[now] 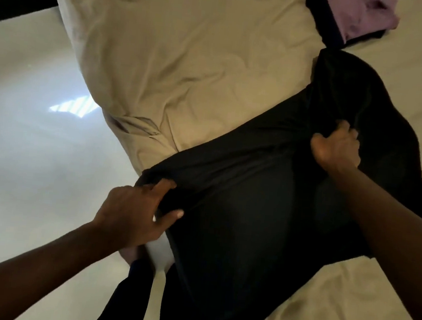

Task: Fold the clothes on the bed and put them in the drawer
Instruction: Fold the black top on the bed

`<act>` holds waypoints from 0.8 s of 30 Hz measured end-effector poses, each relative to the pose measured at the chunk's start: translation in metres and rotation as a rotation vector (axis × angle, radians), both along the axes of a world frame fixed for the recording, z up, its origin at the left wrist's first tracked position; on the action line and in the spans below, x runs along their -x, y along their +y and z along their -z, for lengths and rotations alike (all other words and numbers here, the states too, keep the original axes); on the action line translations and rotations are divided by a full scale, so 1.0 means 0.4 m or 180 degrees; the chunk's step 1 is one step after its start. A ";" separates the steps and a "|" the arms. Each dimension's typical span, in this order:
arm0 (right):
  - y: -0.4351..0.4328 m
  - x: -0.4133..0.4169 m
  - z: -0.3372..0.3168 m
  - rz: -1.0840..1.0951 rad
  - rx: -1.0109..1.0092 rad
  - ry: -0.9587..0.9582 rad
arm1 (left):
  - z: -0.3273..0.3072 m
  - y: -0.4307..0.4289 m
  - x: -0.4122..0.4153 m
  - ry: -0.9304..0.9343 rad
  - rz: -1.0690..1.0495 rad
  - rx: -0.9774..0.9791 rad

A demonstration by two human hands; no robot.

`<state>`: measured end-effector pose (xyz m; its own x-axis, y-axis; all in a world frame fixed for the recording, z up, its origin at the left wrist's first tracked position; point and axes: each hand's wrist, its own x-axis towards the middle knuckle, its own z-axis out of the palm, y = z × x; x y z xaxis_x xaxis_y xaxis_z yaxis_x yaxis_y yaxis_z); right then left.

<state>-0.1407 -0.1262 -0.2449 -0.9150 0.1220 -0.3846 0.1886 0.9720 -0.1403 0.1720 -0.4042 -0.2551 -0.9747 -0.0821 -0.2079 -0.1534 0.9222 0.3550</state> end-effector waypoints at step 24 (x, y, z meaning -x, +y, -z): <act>0.030 -0.033 0.096 0.0439 -0.0210 0.0600 | 0.023 0.125 0.007 -0.0350 0.0768 -0.0520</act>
<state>-0.1276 -0.1142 -0.2833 -0.9427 0.2700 -0.1958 0.2967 0.9471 -0.1226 0.1693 -0.3542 -0.2643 -0.9329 0.1922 -0.3046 0.0173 0.8687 0.4950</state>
